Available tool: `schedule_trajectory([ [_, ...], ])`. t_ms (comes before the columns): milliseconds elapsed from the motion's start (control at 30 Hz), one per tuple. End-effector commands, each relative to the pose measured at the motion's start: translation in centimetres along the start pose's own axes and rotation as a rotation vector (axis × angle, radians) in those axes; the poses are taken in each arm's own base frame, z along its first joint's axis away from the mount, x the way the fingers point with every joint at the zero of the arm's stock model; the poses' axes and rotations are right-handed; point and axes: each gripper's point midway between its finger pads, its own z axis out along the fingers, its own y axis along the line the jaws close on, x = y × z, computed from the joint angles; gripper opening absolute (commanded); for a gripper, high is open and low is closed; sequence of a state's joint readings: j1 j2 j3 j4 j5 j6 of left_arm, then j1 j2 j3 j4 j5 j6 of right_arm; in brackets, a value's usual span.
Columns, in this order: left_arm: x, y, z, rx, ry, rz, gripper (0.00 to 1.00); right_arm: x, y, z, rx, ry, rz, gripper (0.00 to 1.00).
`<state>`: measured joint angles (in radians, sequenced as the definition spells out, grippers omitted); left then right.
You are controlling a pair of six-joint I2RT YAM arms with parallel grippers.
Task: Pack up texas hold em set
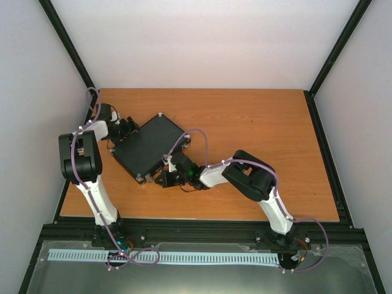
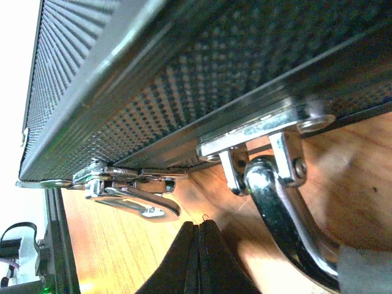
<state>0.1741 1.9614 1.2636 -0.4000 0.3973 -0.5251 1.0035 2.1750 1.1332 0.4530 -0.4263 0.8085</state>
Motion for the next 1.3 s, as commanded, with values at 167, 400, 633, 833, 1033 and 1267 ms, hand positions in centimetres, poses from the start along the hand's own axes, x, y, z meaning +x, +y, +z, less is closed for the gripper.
schedule_trajectory([
  [167,9.8,3.1,2.4,-0.133,0.32,-0.09,0.99,2.4,-2.8,-2.4,0.119,-0.001,-0.067,0.03],
  [400,10.1,2.2,1.5,-0.091,0.322,-0.121,1.0,1.7,-2.3,-2.9,0.074,-0.128,-0.08,0.03],
  [633,11.1,1.7,1.6,-0.051,0.356,-0.156,1.0,0.5,-0.6,-1.1,0.004,-0.21,-0.02,0.03],
  [833,11.5,2.1,1.7,-0.056,0.36,-0.16,0.99,2.1,-0.1,-0.9,0.0,-0.21,0.026,0.03],
  [1033,11.1,2.2,1.8,-0.069,0.351,-0.146,0.99,3.8,-0.9,-1.8,0.067,-0.195,0.067,0.03],
  [1267,11.4,2.7,2.0,-0.083,0.353,-0.147,1.0,6.3,-1.3,-3.4,0.074,-0.172,0.093,0.03],
])
